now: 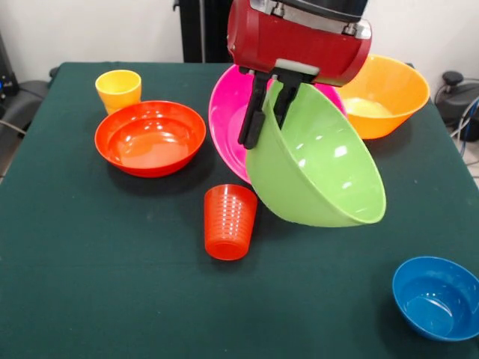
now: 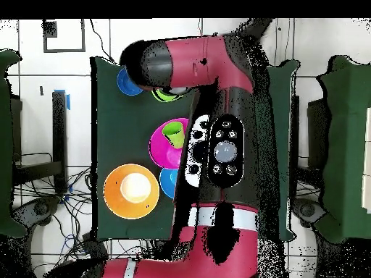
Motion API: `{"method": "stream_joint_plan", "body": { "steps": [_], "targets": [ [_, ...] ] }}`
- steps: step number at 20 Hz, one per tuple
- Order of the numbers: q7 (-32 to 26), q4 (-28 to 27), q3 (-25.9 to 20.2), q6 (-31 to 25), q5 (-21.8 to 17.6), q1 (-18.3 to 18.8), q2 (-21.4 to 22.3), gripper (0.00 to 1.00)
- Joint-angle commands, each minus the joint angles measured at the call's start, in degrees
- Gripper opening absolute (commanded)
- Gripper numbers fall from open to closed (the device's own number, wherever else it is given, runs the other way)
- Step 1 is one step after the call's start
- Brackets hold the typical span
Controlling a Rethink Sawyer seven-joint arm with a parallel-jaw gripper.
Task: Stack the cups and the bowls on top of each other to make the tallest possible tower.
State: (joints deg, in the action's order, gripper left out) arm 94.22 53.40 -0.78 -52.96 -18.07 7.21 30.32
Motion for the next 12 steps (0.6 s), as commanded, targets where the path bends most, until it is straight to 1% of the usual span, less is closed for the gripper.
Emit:
{"method": "stream_joint_plan", "body": {
  "steps": [1, 5, 12],
  "targets": [
    [-17.6, 8.2, -5.7, -1.4, -4.8, 0.0, 0.8, 0.0],
    [-16.3, 9.8, -5.6, -0.9, -5.3, -0.2, 1.7, 0.0],
    [-15.3, 11.1, -6.2, 0.9, -5.8, 0.2, 1.6, 0.0]
  ]
}}
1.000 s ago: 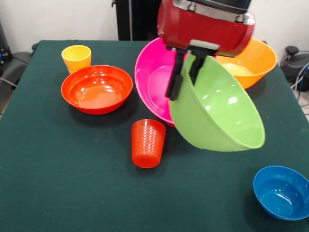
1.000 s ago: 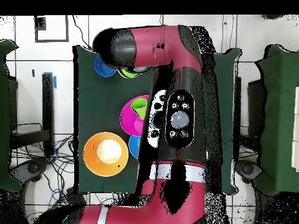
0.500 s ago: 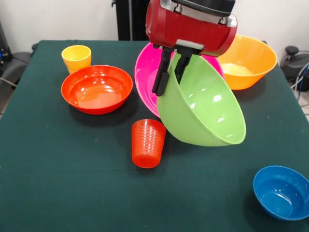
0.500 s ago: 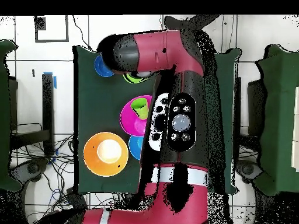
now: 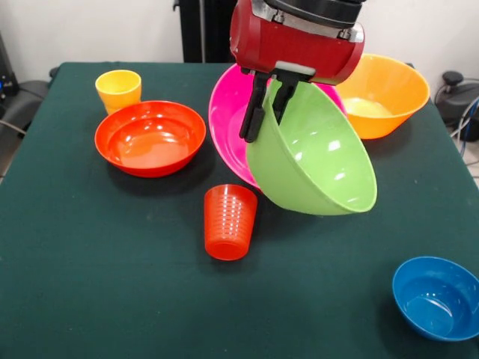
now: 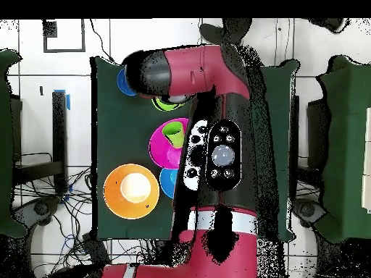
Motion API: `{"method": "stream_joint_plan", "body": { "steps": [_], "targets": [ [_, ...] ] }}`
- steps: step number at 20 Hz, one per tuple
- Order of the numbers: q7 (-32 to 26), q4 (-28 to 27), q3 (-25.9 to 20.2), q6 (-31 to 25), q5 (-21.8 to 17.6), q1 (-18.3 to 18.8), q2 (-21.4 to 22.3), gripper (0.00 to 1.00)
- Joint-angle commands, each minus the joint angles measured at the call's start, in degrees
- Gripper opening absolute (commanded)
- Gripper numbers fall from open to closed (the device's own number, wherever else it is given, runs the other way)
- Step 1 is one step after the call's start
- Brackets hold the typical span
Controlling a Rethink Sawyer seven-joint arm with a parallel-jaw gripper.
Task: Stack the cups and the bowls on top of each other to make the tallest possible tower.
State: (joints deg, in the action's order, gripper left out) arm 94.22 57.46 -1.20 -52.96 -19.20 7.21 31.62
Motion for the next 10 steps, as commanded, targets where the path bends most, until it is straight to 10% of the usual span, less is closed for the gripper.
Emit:
{"method": "stream_joint_plan", "body": {
  "steps": [1, 10],
  "targets": [
    [-15.1, 7.1, -5.8, 1.0, -4.7, 0.1, 0.3, 0.0],
    [-13.8, 8.2, -6.0, 2.6, -4.9, 0.1, 0.4, 0.0]
  ]
}}
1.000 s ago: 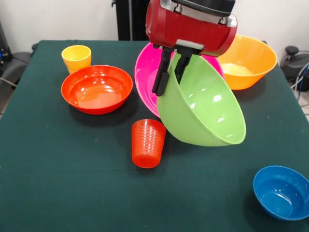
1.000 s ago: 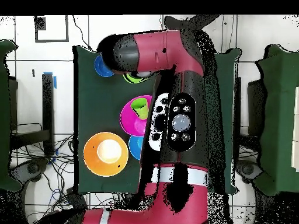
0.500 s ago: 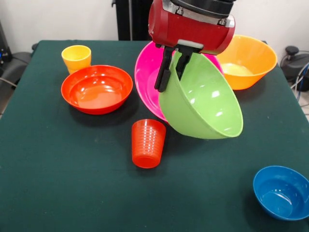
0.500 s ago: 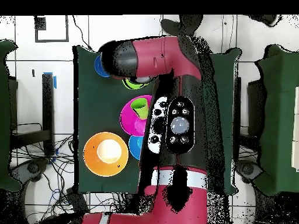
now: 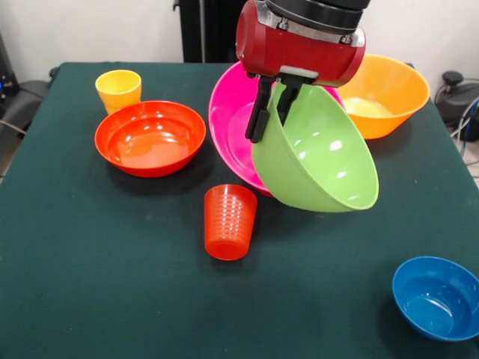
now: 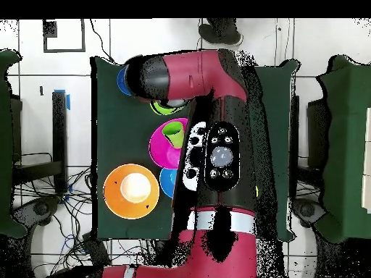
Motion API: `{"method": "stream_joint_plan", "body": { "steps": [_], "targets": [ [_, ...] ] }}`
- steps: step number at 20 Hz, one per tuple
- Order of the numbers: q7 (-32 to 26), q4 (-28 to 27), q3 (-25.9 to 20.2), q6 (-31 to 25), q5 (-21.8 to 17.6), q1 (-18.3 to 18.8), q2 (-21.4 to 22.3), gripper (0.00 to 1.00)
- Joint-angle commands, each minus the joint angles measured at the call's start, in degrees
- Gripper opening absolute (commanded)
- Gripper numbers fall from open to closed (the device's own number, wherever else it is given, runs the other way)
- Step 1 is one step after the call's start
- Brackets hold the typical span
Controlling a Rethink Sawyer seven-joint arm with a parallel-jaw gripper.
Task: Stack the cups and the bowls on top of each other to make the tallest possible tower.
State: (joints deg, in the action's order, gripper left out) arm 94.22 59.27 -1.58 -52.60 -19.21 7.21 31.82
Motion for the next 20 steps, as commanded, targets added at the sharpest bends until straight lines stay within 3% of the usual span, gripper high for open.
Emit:
{"method": "stream_joint_plan", "body": {
  "steps": [1, 20],
  "targets": [
    [-13.8, 6.3, -5.7, 2.4, -5.0, 0.1, 0.1, 0.0],
    [-12.5, 8.0, -5.5, 4.5, -5.6, -0.2, 0.1, 0.0]
  ]
}}
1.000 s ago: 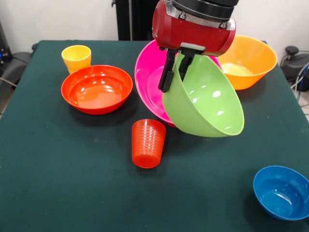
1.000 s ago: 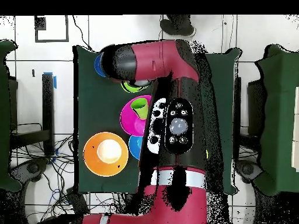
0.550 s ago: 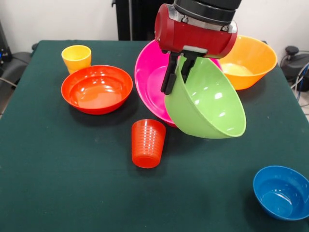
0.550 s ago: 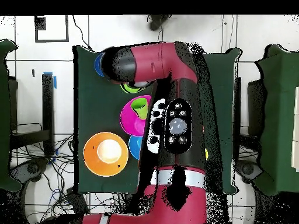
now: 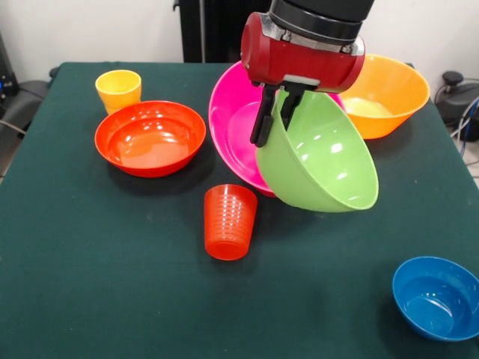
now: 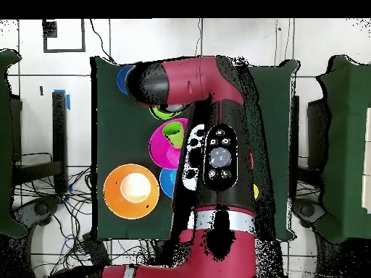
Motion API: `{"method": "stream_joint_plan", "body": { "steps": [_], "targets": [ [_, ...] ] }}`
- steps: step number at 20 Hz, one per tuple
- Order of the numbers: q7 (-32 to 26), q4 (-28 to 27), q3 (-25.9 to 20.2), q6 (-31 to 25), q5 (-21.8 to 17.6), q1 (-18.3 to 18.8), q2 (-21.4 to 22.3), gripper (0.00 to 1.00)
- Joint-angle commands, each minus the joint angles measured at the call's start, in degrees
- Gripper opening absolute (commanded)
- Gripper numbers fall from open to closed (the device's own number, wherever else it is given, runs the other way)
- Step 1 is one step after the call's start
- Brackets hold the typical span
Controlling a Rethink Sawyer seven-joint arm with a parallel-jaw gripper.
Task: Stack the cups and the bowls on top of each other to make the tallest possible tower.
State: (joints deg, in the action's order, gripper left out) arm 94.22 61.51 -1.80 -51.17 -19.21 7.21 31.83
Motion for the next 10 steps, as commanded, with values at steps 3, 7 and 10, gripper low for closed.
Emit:
{"method": "stream_joint_plan", "body": {
  "steps": [3, 7, 10],
  "targets": [
    [-11.6, 6.9, -5.0, 3.8, -5.5, -0.2, 0.5, 0.0],
    [-10.7, 8.3, -4.8, 4.5, -5.4, -0.1, 1.1, 0.0],
    [-10.4, 8.7, -4.6, 4.7, -5.5, -0.1, 1.2, 0.0]
  ]
}}
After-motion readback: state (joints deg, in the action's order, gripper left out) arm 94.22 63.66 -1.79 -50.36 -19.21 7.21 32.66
